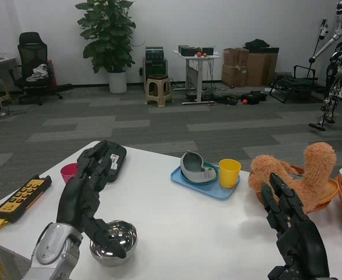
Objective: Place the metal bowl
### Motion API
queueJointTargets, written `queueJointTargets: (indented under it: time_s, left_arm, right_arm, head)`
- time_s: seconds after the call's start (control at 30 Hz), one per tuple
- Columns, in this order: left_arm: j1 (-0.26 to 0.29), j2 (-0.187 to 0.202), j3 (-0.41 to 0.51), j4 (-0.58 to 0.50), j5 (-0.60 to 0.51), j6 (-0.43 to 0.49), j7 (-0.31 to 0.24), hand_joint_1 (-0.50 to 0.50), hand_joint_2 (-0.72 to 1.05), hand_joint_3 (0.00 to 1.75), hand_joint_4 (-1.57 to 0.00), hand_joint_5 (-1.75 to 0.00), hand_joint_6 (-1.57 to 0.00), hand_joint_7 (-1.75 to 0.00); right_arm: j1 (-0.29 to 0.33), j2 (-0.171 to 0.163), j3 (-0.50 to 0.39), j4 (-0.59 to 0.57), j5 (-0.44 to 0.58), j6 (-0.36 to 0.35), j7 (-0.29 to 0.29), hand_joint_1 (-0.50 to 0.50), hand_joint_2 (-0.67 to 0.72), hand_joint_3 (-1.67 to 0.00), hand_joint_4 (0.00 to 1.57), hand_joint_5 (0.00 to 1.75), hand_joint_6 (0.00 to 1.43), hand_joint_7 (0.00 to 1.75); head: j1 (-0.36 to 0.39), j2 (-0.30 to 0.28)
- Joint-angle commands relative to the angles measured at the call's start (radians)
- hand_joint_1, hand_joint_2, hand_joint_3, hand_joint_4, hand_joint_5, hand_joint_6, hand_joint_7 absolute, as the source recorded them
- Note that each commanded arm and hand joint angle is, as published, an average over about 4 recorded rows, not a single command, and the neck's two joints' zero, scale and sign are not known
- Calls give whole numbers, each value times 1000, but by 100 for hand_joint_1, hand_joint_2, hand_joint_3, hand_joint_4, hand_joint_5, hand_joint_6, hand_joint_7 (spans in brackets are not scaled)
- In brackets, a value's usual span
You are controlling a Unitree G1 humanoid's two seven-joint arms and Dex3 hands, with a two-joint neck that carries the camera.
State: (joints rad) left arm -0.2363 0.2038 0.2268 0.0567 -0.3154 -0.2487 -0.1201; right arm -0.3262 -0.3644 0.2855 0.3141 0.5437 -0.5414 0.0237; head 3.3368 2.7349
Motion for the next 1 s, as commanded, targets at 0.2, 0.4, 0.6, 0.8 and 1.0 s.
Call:
queueJointTargets:
  time_s: [0.2, 0.4, 0.6, 0.8, 1.0]
  left_arm:
    - [-1, 62, -36, -18, -175, 31, -174, -47, 60, 9, 0, -10, 0, -35]
    - [-4, 74, -50, -19, -203, 80, -225, -46, 60, 9, 0, -10, 0, -35]
    - [-6, 77, -50, -18, -203, 89, -233, -47, 60, 9, 0, -10, 0, -35]
    - [-8, 75, -45, -18, -202, 89, -233, -47, 60, 9, 0, -10, 0, -35]
    - [-8, 74, -44, -17, -203, 89, -231, -48, 58, 9, 0, -10, 0, -35]
  right_arm:
    - [-1, -13, -10, -43, -1, -22, -13, -20, 72, 0, 0, 0, 0, 14]
    - [-23, -13, -18, -43, -4, -42, -24, -17, 72, 0, 0, 0, 0, 14]
    - [-30, -13, -20, -43, -4, -43, -24, -17, 72, 0, 0, 0, 0, 14]
    - [-35, -15, -20, -44, -4, -43, -25, -17, 72, 0, 0, 0, 0, 14]
    - [-35, -15, -19, -44, -3, -43, -25, -17, 72, 0, 0, 0, 0, 14]
  head:
    - [-43, -5]
    - [-49, 1]
    - [-44, 12]
    - [-31, 39]
    - [-29, 49]
